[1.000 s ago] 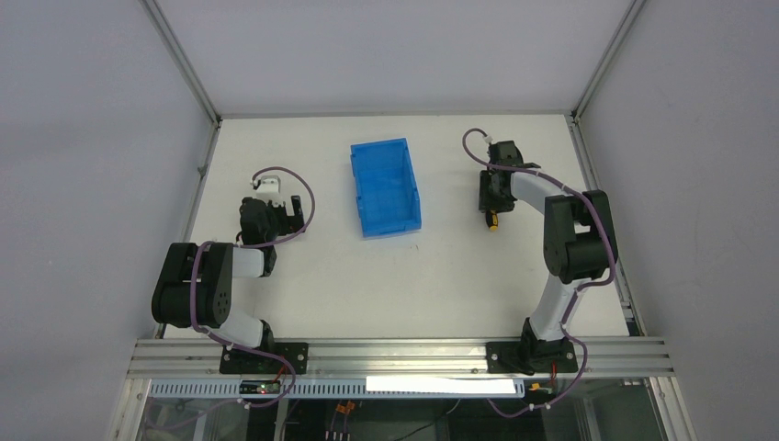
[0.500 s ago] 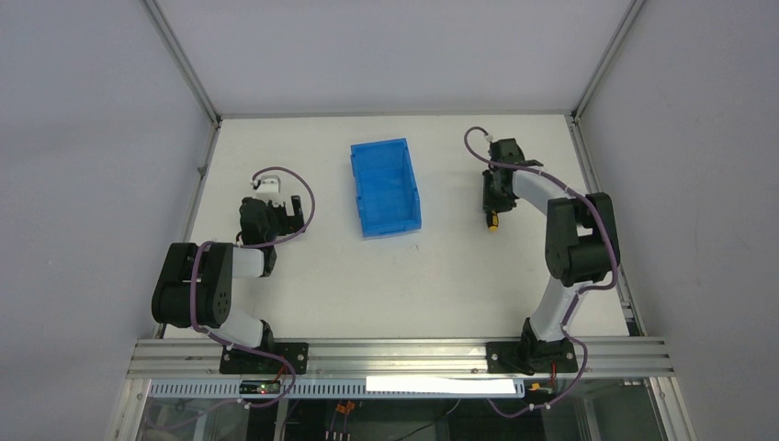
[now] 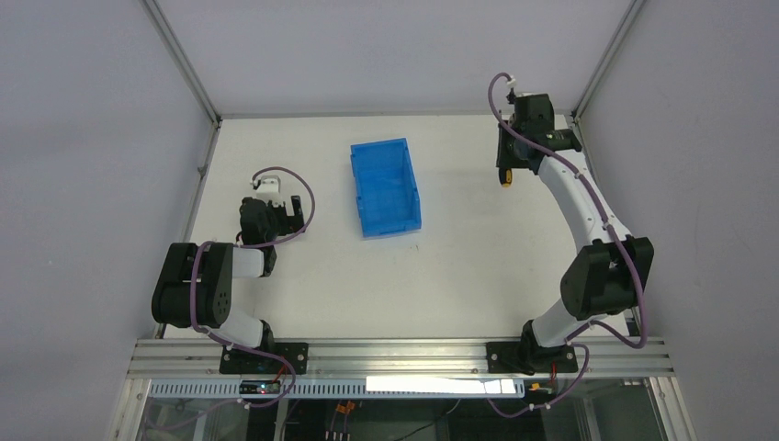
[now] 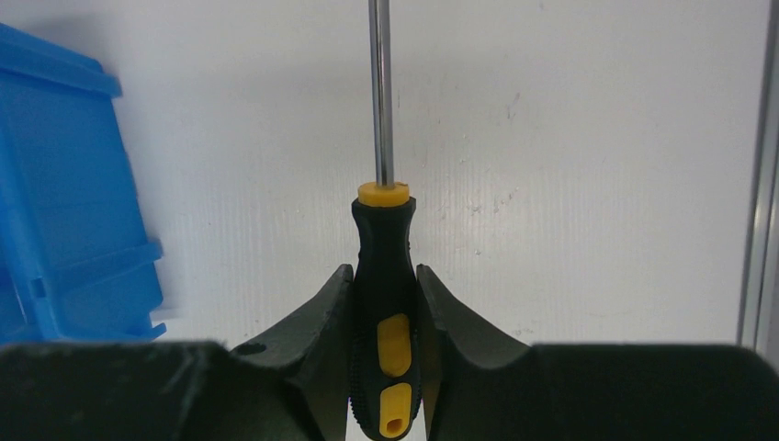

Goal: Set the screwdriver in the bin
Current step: Pick up the screwdriver from the center of the board, then place the screwdriver in the bin, then reset both arms

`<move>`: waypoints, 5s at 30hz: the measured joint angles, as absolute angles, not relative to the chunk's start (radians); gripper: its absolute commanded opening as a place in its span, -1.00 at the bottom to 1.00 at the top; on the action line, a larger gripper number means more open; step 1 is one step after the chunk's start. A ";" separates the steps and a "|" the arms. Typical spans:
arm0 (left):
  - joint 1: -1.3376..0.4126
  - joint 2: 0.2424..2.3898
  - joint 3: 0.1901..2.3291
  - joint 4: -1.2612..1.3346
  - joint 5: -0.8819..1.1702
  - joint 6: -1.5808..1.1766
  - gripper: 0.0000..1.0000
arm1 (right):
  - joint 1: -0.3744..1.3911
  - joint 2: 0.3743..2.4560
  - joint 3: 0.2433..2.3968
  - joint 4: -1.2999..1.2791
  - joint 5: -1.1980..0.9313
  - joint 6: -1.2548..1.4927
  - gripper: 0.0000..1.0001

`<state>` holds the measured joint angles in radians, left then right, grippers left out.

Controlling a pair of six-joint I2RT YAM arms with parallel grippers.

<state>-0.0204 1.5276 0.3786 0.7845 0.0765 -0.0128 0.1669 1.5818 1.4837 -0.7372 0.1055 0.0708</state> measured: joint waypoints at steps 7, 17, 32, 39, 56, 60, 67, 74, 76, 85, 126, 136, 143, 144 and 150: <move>-0.020 1.528 0.379 0.785 0.076 -0.013 0.98 | 0.167 1.557 1.633 -0.833 0.130 0.046 -0.96; -0.020 1.528 0.379 0.785 0.076 -0.013 0.98 | 0.198 1.540 1.691 -0.894 0.139 0.052 -0.98; -0.020 1.528 0.379 0.785 0.076 -0.013 0.98 | 0.500 1.633 1.828 -0.910 0.153 0.110 -1.00; -0.020 1.528 0.379 0.785 0.076 -0.013 0.98 | 0.609 1.710 1.901 -0.908 0.166 0.134 -1.00; -0.020 1.528 0.379 0.784 0.076 -0.013 0.98 | 0.714 1.831 1.925 -0.773 0.171 0.176 -1.00; -0.020 1.528 0.379 0.784 0.076 -0.013 0.98 | 0.718 1.832 1.823 -0.674 0.159 0.171 -0.99; -0.020 1.528 0.379 0.785 0.076 -0.013 0.98 | 0.718 1.897 1.700 -0.567 0.137 0.152 -1.00; -0.020 1.528 0.379 0.785 0.076 -0.013 0.98 | 0.718 1.951 1.592 -0.474 0.115 0.148 -0.97; -0.020 1.528 0.379 0.785 0.076 -0.013 0.98 | 0.718 1.964 1.565 -0.454 0.114 0.147 -0.97; -0.020 1.528 0.379 0.785 0.076 -0.012 0.98 | 0.718 2.027 1.541 -0.397 0.119 0.141 -0.55; -0.020 1.528 0.379 0.785 0.076 -0.013 0.98 | 0.741 1.906 1.877 -0.629 0.187 0.124 0.99; -0.020 1.528 0.379 0.785 0.076 -0.013 0.98 | 0.741 1.886 1.990 -0.693 0.210 0.068 0.99; -0.020 1.528 0.379 0.785 0.076 -0.013 0.98 | 0.728 1.840 1.993 -0.715 0.236 0.042 0.99; -0.020 1.528 0.379 0.785 0.076 -0.013 0.98 | 0.719 1.836 1.993 -0.717 0.236 0.042 0.99; -0.020 1.528 0.379 0.785 0.076 -0.013 0.98 | 0.632 1.814 1.965 -0.716 0.222 0.045 0.99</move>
